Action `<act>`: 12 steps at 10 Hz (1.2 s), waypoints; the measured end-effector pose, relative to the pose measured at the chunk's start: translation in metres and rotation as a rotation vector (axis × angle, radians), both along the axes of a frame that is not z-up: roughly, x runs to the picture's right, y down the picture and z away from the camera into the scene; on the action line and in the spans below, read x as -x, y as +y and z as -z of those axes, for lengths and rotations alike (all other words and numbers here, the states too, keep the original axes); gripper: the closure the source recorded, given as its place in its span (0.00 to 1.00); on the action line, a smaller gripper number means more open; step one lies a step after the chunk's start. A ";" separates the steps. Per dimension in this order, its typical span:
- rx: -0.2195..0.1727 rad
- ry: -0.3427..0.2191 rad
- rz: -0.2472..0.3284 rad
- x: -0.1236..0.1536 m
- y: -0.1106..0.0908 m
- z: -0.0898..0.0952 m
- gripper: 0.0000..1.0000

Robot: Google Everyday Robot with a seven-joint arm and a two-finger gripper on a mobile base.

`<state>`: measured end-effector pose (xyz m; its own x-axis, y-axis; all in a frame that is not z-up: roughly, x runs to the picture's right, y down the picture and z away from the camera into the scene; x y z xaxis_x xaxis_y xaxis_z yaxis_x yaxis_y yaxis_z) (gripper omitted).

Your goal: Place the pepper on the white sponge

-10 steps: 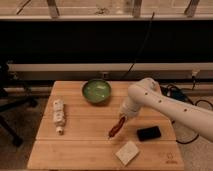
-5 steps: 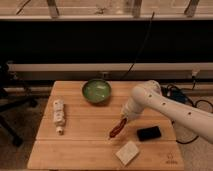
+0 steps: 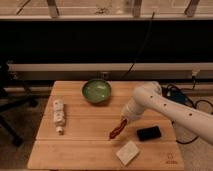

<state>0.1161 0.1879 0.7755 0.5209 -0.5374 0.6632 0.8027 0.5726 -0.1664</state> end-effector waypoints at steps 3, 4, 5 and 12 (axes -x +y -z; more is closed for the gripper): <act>0.021 0.001 -0.039 -0.015 0.006 0.008 1.00; 0.030 0.005 -0.047 -0.022 0.009 0.011 1.00; 0.033 0.008 -0.057 -0.027 0.011 0.014 1.00; 0.075 0.014 -0.093 -0.050 0.050 0.033 1.00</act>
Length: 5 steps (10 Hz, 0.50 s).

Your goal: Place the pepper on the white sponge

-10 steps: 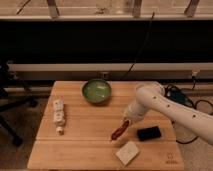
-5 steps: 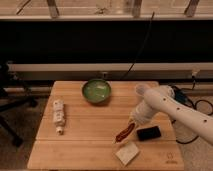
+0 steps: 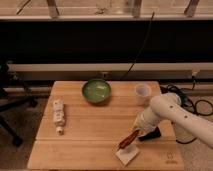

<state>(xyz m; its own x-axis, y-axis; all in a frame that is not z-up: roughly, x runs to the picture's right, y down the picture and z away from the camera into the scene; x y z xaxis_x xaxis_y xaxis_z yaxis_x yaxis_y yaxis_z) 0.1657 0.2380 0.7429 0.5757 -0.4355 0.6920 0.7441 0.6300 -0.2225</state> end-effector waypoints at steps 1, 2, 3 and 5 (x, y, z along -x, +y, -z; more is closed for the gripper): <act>0.010 -0.003 -0.004 -0.001 0.006 0.000 1.00; 0.020 -0.008 -0.008 -0.001 0.012 -0.001 1.00; 0.029 -0.010 -0.013 -0.002 0.017 -0.001 1.00; 0.047 -0.021 -0.016 -0.001 0.025 -0.002 1.00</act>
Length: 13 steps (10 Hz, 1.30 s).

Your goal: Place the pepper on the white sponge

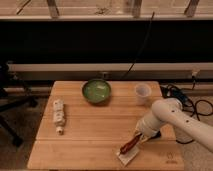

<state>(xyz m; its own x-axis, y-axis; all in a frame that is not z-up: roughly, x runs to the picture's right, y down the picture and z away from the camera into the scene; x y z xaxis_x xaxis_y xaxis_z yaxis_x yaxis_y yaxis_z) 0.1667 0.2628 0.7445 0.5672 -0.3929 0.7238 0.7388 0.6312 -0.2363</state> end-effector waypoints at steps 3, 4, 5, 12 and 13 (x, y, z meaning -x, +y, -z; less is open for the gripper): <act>0.015 -0.018 -0.012 0.001 0.008 -0.001 1.00; 0.012 -0.023 -0.023 0.001 0.009 -0.003 1.00; 0.006 -0.030 -0.038 0.002 0.011 -0.006 1.00; -0.036 -0.045 -0.133 0.000 0.012 -0.018 0.61; -0.039 -0.043 -0.139 -0.002 0.011 -0.017 0.51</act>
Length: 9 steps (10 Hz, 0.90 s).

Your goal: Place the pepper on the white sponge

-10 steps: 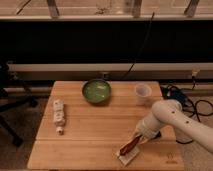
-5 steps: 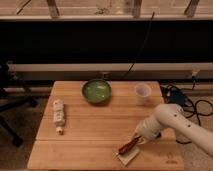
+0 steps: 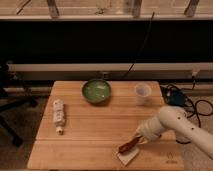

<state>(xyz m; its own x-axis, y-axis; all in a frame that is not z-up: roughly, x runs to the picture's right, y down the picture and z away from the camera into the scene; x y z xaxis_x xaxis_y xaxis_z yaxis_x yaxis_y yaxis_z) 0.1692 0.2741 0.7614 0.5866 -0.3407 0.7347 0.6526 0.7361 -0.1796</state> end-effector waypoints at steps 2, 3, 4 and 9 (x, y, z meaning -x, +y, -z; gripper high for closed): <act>-0.006 0.004 -0.008 -0.006 -0.002 0.005 0.31; -0.003 0.003 -0.011 -0.009 -0.001 0.008 0.22; 0.001 0.002 -0.012 -0.011 0.001 0.011 0.20; 0.015 -0.006 -0.018 -0.010 0.007 0.014 0.20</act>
